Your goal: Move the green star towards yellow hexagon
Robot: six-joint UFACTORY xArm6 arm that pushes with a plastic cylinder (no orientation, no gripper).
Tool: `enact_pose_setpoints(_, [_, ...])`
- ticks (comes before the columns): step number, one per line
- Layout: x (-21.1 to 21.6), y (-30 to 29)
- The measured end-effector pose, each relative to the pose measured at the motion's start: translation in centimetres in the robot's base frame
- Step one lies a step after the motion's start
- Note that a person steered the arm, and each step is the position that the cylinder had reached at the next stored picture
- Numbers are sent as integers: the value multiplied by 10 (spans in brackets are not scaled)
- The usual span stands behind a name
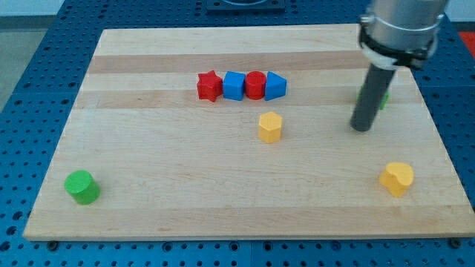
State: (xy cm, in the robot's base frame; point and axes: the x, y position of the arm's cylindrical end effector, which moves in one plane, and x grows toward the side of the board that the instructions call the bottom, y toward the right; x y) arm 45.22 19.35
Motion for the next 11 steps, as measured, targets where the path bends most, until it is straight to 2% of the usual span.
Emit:
enact_pose_setpoints(1, [0, 38])
enact_pose_setpoints(3, [-28, 57])
enact_pose_setpoints(5, [-57, 57])
enact_pose_setpoints(8, [-83, 4])
enact_pose_setpoints(11, [-30, -8])
